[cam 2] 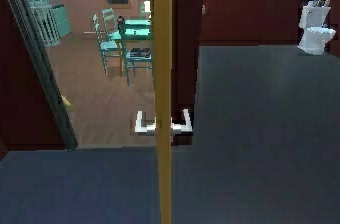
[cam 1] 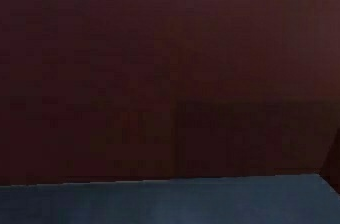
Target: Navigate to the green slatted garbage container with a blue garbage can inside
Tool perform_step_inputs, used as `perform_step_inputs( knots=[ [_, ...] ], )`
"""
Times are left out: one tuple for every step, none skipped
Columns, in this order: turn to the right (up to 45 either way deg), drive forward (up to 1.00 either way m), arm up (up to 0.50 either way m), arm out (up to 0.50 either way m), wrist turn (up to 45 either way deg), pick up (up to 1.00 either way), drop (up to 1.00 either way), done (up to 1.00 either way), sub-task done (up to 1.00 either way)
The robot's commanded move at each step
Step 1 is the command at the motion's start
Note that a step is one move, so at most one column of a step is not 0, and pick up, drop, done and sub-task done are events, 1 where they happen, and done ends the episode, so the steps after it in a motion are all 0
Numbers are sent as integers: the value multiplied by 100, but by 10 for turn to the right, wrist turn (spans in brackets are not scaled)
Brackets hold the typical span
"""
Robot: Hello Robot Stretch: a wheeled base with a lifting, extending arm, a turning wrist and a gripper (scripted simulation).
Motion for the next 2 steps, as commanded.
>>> perform_step_inputs(
  knots=[
    [0,20,0,0,0,0,0,0,0],
    [450,0,0,0,0,0,0,0,0]
  ],
)
